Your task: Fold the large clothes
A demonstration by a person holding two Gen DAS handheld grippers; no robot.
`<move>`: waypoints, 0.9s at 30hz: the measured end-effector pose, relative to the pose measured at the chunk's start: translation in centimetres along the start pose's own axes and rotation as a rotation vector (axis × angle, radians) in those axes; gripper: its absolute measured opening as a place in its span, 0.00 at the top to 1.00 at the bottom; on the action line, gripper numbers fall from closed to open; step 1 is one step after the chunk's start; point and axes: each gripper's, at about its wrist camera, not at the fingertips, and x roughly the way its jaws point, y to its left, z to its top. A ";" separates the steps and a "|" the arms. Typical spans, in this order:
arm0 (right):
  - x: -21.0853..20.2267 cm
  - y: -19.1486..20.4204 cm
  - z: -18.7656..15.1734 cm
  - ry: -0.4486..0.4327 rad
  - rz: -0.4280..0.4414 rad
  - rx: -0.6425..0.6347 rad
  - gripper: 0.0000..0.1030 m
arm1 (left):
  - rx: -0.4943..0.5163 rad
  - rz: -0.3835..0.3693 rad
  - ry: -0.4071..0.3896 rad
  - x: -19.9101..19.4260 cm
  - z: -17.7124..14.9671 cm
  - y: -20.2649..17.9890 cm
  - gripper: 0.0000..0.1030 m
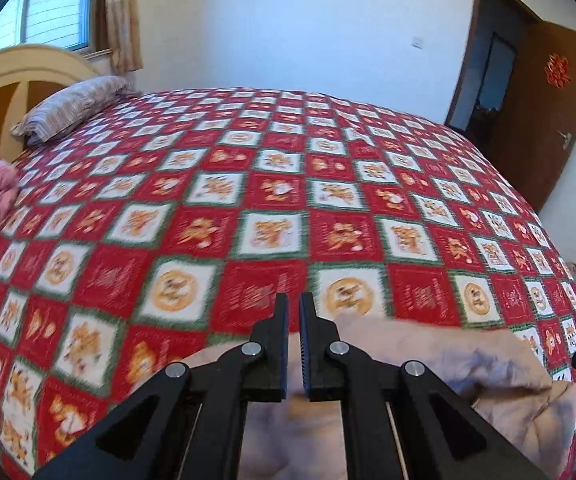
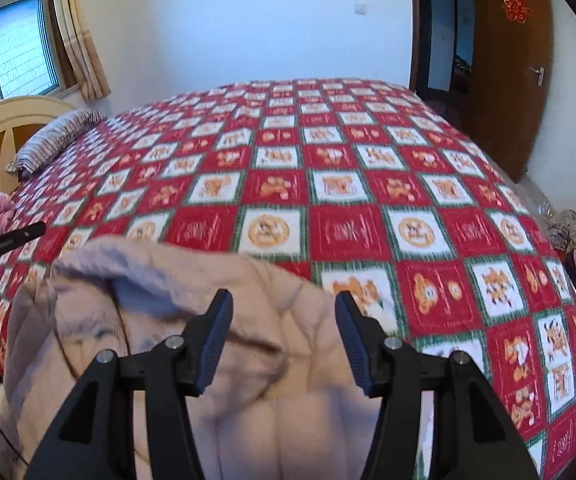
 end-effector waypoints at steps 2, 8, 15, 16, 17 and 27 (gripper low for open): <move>1.2 0.0 0.9 -0.015 0.019 0.056 0.45 | 0.050 0.034 0.014 1.3 0.4 -1.7 0.95; 5.2 0.7 1.6 -0.001 0.074 0.187 0.45 | 0.217 0.034 0.048 4.0 -2.3 -5.4 0.95; 8.5 2.8 -1.7 0.082 0.057 0.081 0.45 | 0.222 0.006 0.117 6.9 -5.9 -4.5 0.95; 8.7 2.9 -2.1 0.084 0.050 0.069 0.45 | 0.220 0.000 0.114 6.9 -6.0 -4.5 0.95; 8.9 2.9 -2.4 0.083 0.040 0.056 0.45 | 0.219 -0.002 0.114 7.0 -6.1 -4.6 0.95; 10.8 2.9 -3.5 0.134 0.016 0.018 0.41 | 0.160 -0.077 0.083 7.5 -7.3 -3.6 0.95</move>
